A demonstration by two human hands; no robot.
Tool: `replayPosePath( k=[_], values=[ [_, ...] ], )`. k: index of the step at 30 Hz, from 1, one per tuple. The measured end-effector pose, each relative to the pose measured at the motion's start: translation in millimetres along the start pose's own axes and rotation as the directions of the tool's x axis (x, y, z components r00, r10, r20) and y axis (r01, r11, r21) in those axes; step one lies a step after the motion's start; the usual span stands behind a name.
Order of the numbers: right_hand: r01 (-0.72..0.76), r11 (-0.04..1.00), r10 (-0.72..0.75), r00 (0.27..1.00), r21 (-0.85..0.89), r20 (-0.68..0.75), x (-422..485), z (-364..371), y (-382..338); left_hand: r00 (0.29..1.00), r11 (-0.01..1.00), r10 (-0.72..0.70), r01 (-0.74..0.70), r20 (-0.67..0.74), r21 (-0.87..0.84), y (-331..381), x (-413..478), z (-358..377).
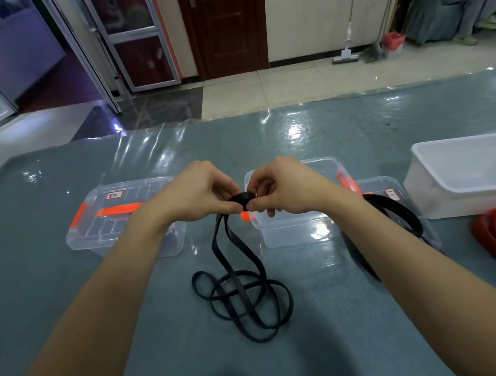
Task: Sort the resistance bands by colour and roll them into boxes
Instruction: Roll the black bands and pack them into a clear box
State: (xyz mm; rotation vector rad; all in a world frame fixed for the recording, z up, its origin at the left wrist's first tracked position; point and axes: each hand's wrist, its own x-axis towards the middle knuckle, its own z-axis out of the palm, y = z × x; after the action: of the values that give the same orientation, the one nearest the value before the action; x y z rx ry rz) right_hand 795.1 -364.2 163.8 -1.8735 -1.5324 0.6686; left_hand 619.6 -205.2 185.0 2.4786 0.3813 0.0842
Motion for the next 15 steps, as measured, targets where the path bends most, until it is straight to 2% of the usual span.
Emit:
replayPosePath(
  k=[3,5,7,9,12,15],
  values=[
    [0.008,0.999,-0.008,1.0,0.045,-0.002,-0.1,1.6,0.6,1.0,1.0,0.021,-0.021,-0.02,0.009,0.8,2.8,-5.5],
    [0.049,0.982,-0.035,0.996,0.184,-0.076,-2.4,0.8,6.3,0.995,0.988,0.037,-0.05,-0.092,-0.144,-4.0,0.9,-3.4],
    [0.088,0.914,-0.026,0.987,0.396,-0.159,-4.3,3.4,10.9,0.98,0.926,0.03,-0.102,-0.198,-0.365,-8.8,-2.0,3.9],
    [0.118,0.84,0.001,0.976,0.53,-0.218,-4.8,9.4,12.7,0.958,0.851,0.002,-0.152,-0.286,-0.503,-13.2,-3.3,14.7],
    [0.152,0.797,0.015,0.963,0.584,-0.271,-5.3,16.3,14.2,0.948,0.789,-0.036,-0.167,-0.315,-0.591,-18.2,-4.1,30.0],
    [0.163,0.772,0.022,0.959,0.615,-0.281,-6.9,15.7,14.5,0.949,0.782,-0.037,-0.168,-0.315,-0.6,-20.1,-5.2,33.9]
  ],
)
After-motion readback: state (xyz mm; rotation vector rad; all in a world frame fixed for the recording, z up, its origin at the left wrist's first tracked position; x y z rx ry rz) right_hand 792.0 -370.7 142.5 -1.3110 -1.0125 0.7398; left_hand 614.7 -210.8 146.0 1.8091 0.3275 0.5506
